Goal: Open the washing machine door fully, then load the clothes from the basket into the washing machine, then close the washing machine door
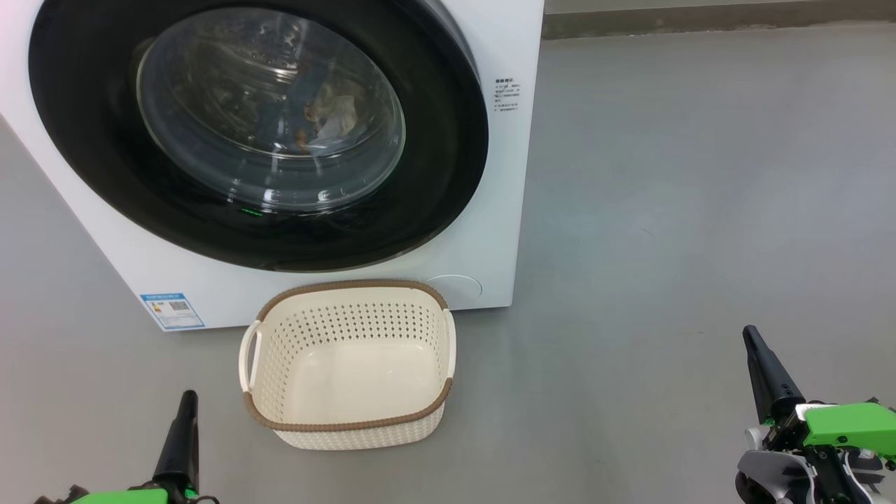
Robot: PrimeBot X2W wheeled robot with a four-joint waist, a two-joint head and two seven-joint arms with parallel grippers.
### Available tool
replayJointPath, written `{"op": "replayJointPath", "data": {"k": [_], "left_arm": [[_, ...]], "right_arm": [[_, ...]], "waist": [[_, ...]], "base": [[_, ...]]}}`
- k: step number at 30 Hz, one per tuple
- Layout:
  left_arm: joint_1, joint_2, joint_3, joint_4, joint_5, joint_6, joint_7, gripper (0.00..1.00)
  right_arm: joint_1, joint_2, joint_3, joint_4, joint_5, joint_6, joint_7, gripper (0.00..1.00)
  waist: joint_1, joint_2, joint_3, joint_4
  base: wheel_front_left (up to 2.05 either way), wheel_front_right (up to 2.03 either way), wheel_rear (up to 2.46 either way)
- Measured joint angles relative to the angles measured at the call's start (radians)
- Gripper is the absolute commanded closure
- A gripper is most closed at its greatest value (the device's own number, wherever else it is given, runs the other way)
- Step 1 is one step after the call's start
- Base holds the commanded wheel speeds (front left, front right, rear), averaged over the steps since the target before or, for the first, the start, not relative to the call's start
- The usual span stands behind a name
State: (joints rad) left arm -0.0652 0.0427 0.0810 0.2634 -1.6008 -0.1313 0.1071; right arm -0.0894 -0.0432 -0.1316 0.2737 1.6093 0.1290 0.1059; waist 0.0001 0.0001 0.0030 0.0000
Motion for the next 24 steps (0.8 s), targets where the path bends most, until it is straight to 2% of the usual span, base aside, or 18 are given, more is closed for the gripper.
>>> {"op": "replayJointPath", "data": {"k": [24], "left_arm": [[0.0, 0.0, 0.0, 0.0, 0.0, 0.0, 0.0, 1.0]], "right_arm": [[0.0, 0.0, 0.0, 0.0, 0.0, 0.0, 0.0, 1.0]], "waist": [[0.0, 0.0, 0.0, 0.0]], "base": [[0.0, 0.0, 0.0]]}}
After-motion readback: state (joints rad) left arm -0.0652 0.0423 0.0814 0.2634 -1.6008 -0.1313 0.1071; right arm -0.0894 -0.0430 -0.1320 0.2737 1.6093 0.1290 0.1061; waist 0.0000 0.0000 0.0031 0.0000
